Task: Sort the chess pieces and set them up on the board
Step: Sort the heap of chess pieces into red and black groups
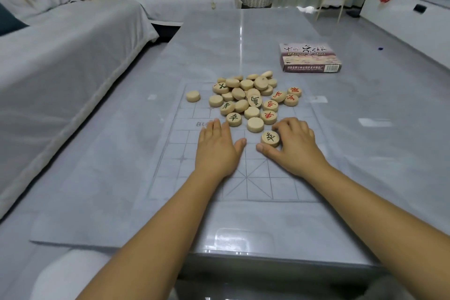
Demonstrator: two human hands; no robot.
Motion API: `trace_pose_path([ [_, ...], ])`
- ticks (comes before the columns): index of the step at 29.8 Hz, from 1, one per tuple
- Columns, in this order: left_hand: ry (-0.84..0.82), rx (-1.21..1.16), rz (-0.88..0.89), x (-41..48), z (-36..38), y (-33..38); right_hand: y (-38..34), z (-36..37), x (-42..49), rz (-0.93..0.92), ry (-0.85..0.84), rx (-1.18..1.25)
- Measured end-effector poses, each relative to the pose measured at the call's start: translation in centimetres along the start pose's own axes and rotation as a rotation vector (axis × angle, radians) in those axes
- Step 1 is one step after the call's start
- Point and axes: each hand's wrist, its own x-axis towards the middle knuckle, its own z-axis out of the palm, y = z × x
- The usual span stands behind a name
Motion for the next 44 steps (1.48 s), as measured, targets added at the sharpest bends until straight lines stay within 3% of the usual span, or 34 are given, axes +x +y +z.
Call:
trace_pose_path([
  [14,-0.033,0.057,-0.027,0.15,0.19,0.22,0.43,0.24,0.06,-0.012,-0.031,0.036],
  [44,0.066,-0.136,-0.004,-0.26,0.23,0.08,0.18,0.05,-0.01,-0.026,0.026,-0.010],
])
